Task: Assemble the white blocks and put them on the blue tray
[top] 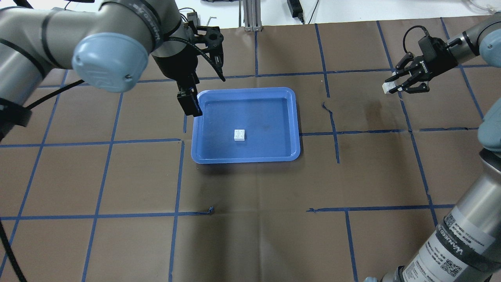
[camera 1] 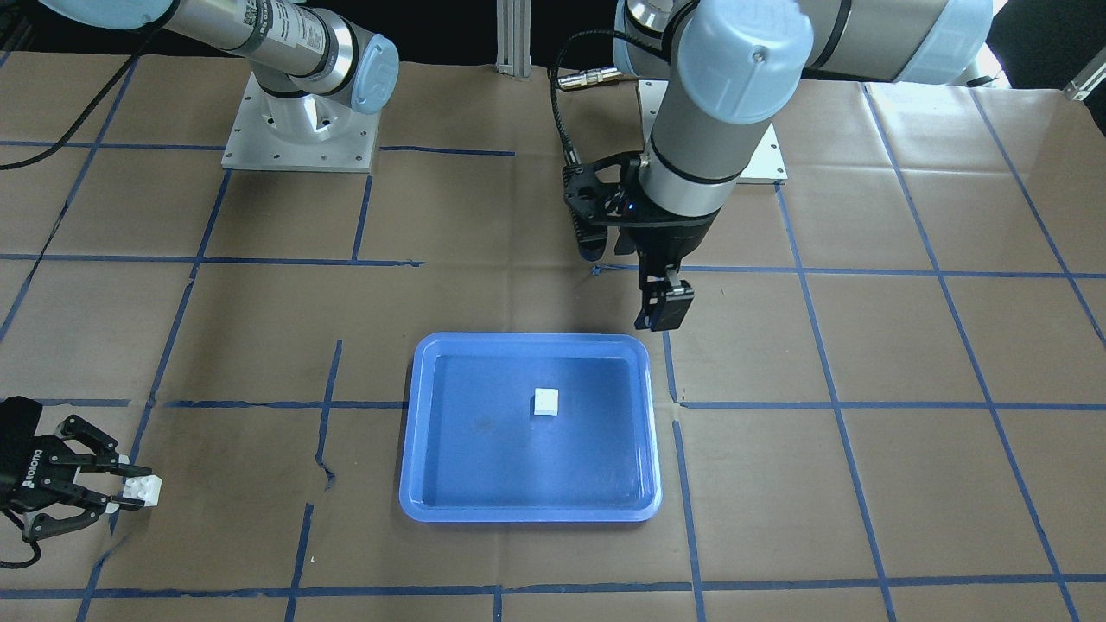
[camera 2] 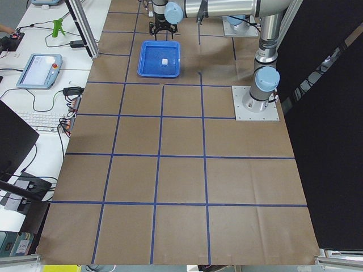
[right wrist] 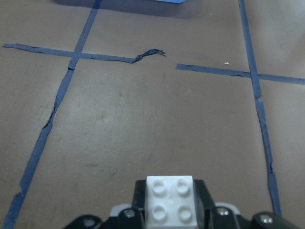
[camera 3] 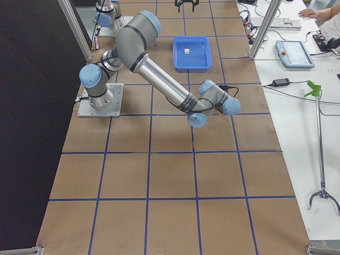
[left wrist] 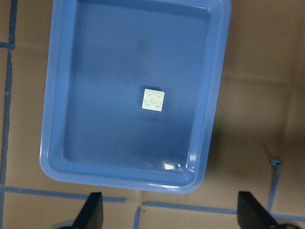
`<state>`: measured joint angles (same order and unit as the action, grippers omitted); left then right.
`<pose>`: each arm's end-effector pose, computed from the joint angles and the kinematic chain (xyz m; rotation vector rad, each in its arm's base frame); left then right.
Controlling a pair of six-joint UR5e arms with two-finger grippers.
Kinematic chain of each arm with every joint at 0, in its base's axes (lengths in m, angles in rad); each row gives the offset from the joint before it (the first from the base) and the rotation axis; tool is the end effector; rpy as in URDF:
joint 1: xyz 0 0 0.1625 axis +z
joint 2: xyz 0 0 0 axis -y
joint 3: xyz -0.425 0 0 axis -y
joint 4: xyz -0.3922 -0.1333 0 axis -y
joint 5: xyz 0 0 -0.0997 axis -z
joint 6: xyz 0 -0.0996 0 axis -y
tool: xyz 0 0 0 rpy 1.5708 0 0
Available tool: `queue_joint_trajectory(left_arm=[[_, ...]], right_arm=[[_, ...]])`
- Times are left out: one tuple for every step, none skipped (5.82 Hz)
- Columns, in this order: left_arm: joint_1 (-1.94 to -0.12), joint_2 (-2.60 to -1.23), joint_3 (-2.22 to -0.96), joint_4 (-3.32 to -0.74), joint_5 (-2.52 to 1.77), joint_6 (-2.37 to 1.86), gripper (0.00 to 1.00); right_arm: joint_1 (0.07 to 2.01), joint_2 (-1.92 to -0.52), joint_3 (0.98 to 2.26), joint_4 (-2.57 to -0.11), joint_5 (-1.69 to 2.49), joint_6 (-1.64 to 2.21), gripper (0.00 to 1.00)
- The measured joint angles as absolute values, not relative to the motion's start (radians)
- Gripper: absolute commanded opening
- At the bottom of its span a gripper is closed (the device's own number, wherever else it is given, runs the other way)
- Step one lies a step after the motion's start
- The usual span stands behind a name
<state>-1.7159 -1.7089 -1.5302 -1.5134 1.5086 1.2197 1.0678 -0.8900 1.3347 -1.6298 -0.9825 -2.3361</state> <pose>-0.2168 -0.5186 0.4419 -1.9331 -2.3819 -0.0040 -0.1639 -0.6891 0.2098 -1.9635 1.6991 -0.7000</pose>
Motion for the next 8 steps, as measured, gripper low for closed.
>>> queue_joint_trajectory(left_arm=[[-1.685,-1.647,-1.531,-1.592,1.511,1.152,0.99],[-1.665,-1.611,-1.533,-1.633,1.518,1.046,0.99],[-1.65,-1.588,-1.531,-1.644,1.533,0.881,0.99],[-1.641,-1.568,-1.53,-1.638,1.556,0.713,0.99],[-1.639,-1.55,-1.532,-1.633,1.598,0.531,0.99],[-1.637,-1.539,-1.531,-1.618,1.635,0.348,0.99],[-1.636,-1.535,-1.529,-1.598,1.649,0.2,0.99],[-1.635,-1.533,-1.531,-1.589,1.651,0.066,0.99]], right_arm=[[1.083,-0.945,1.354,-1.616,-0.983,-2.322,0.3],[1.109,-0.999,1.399,-1.604,-0.966,-2.303,0.3],[1.148,-1.068,1.479,-1.605,-0.921,-2.252,0.3],[1.195,-1.13,1.565,-1.62,-0.87,-2.191,0.3],[1.255,-1.177,1.653,-1.692,-0.828,-2.108,0.3],[1.328,-1.203,1.746,-1.845,-0.806,-1.985,0.3],[1.403,-1.212,1.831,-2.039,-0.798,-1.835,0.3],[1.483,-1.209,1.913,-2.263,-0.797,-1.659,0.3]])
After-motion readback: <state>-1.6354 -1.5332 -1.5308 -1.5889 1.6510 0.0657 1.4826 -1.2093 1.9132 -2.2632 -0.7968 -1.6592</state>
